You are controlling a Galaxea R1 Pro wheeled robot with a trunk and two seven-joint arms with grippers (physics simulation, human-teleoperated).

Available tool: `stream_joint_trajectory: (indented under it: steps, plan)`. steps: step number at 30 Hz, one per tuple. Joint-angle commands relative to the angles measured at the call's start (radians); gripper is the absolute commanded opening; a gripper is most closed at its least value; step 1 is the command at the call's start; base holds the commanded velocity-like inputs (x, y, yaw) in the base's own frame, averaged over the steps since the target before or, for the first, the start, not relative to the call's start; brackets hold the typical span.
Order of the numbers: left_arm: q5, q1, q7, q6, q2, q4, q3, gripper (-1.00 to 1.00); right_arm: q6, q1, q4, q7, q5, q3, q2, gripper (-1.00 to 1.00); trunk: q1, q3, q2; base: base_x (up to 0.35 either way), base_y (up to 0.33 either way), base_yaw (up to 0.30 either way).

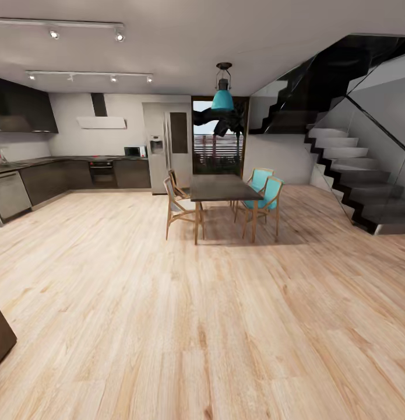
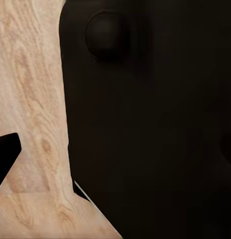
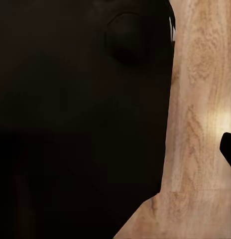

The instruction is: Turn on the radio receiver that's on the table in the living room.

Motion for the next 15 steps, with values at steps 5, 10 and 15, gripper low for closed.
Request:
stream_joint_trajectory:
  steps: [5,10,15]
  plan:
    - [0.001,0.028,0.0,0.0,-0.028,-0.001,-0.001,1.0,-0.007,-0.029,-0.008,-0.001,0.0,0.001,0.028,1.0,0.0,0.0,0.0,0.0,0.0,0.0]
    - [0.0,0.03,-0.001,0.0,-0.056,-0.001,-0.001,1.0,-0.007,-0.057,-0.008,-0.001,0.0,0.0,0.056,1.0,0.0,0.0,0.0,0.0,0.0,0.0]
    - [0.002,0.03,-0.002,0.0,-0.081,-0.001,-0.001,1.0,-0.007,-0.077,-0.007,-0.001,-0.005,-0.001,0.067,1.0,0.0,0.0,0.0,0.0,0.0,0.0]
